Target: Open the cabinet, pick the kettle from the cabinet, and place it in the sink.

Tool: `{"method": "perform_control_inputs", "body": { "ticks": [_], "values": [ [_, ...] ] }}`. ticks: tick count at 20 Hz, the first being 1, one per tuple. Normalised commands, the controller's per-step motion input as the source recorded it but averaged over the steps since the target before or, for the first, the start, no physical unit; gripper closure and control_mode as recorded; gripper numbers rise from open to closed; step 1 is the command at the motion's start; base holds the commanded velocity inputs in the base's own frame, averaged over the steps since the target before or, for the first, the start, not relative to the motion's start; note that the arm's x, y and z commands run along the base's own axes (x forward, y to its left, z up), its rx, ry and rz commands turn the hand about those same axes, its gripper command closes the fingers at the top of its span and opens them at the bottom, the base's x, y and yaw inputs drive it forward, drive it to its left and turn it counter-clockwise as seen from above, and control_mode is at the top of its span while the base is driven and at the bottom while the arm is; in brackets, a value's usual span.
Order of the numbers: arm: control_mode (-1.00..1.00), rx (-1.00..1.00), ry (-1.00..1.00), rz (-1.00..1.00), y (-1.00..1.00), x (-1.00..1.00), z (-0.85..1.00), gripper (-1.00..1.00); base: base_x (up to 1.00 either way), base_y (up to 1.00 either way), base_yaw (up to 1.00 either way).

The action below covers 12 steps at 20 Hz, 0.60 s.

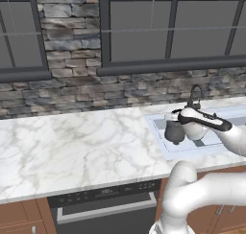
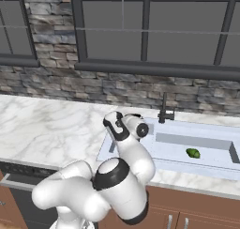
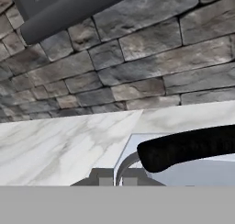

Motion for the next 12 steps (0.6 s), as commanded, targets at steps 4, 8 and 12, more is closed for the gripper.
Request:
{"method": "perform_control_inputs", "body": {
  "ticks": [4, 8, 12],
  "values": [
    [-1.0, 0.0, 0.0, 0.18, -0.16, 0.01, -0.12, 1.0, 0.0, 0.0, 0.0],
    [-1.0, 0.0, 0.0, 0.19, -0.18, 0.08, -0.1, 1.0, 0.0, 0.0, 0.0],
    [-1.0, 0.0, 0.0, 0.19, -0.19, 0.09, -0.04, 1.0, 0.0, 0.0, 0.0]
  ]
}}
